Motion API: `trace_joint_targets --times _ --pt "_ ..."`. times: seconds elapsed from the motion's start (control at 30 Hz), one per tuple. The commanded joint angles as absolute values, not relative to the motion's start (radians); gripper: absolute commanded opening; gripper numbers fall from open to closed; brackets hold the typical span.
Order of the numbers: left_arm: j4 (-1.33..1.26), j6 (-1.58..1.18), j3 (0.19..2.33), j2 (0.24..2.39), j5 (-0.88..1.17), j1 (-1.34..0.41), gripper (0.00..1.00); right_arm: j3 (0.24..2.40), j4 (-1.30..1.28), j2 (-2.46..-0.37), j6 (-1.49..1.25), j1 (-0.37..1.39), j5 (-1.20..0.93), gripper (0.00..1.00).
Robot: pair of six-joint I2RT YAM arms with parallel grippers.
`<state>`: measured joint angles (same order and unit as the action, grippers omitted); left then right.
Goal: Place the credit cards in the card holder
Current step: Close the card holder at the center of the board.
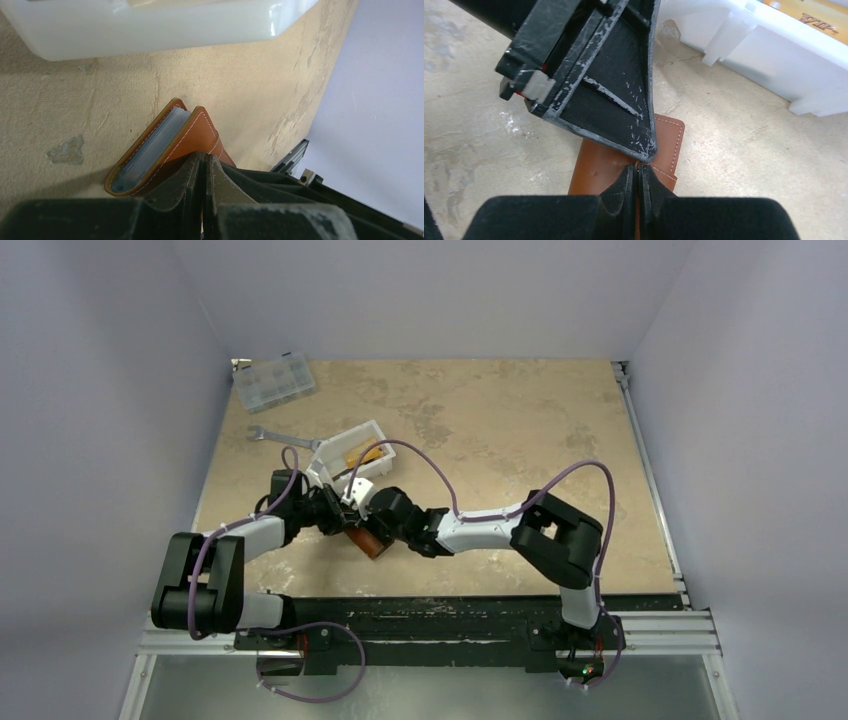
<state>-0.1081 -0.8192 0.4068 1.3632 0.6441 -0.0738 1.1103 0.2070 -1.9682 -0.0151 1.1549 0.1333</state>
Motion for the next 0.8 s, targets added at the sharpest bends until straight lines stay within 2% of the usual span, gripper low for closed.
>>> trace_joint_targets --times 0.0,0.17,0.5,0.77 --pt "-0.04 -0.767 0.392 1.381 0.54 -0.089 0.0 0.962 -0.059 -2.146 -0.23 1.201 -0.443 0.01" --pt "-0.041 -0.769 0.38 1.371 0.537 -0.089 0.0 0.954 -0.01 -2.065 -0.277 1.1 -0.413 0.0" --pt "-0.049 -0.769 0.38 1.38 0.54 -0.089 0.0 1.054 0.098 -1.961 -0.439 0.942 -0.714 0.0" --pt "-0.075 -0.773 0.373 1.404 0.557 -0.089 0.0 1.028 0.223 -1.959 -0.552 0.839 -0.802 0.0"
